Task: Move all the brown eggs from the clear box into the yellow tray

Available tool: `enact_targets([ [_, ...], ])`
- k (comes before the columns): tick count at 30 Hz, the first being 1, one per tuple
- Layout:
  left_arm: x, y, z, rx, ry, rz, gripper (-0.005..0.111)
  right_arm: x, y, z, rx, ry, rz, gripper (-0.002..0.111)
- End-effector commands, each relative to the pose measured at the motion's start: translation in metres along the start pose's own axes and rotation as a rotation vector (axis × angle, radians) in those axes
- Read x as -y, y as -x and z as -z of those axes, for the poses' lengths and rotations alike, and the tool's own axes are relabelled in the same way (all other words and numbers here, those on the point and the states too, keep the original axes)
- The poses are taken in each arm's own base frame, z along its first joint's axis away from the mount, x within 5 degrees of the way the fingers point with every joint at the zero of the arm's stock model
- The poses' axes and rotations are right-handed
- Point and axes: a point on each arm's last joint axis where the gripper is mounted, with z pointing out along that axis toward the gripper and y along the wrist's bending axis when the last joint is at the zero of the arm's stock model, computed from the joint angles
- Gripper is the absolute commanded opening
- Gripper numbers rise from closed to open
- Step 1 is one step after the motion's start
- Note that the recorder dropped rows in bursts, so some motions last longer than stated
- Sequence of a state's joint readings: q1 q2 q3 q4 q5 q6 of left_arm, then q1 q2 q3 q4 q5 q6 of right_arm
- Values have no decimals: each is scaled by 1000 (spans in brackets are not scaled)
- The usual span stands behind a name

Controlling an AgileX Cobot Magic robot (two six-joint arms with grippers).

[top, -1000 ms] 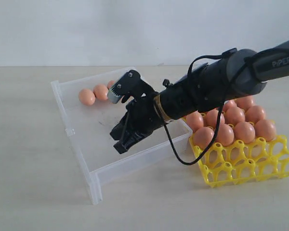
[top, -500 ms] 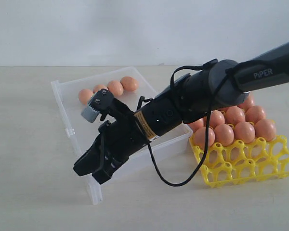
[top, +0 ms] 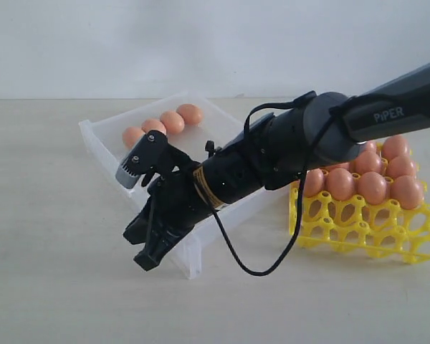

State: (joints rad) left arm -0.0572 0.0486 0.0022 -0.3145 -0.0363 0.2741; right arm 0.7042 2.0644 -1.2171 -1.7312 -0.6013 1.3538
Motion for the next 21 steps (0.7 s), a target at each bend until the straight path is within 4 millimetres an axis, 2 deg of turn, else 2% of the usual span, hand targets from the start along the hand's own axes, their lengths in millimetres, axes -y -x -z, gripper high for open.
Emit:
enact_targets([
  [1, 0, 2, 0, 13, 2, 0, 4, 0, 17, 21, 33, -66, 63, 0],
  [6, 0, 2, 0, 13, 2, 0, 4, 28, 20, 37, -11, -420, 45, 0],
  [8, 0, 2, 0, 13, 2, 0, 4, 34, 12, 33, -38, -465, 25, 0],
  [15, 0, 2, 0, 13, 2, 0, 4, 35, -18, 2, -112, -356, -3, 0],
  [18, 0, 2, 0, 13, 2, 0, 4, 31, -21, -3, -110, -300, -13, 0],
  [21, 0, 2, 0, 13, 2, 0, 4, 17, -18, -7, -73, -135, -12, 0],
])
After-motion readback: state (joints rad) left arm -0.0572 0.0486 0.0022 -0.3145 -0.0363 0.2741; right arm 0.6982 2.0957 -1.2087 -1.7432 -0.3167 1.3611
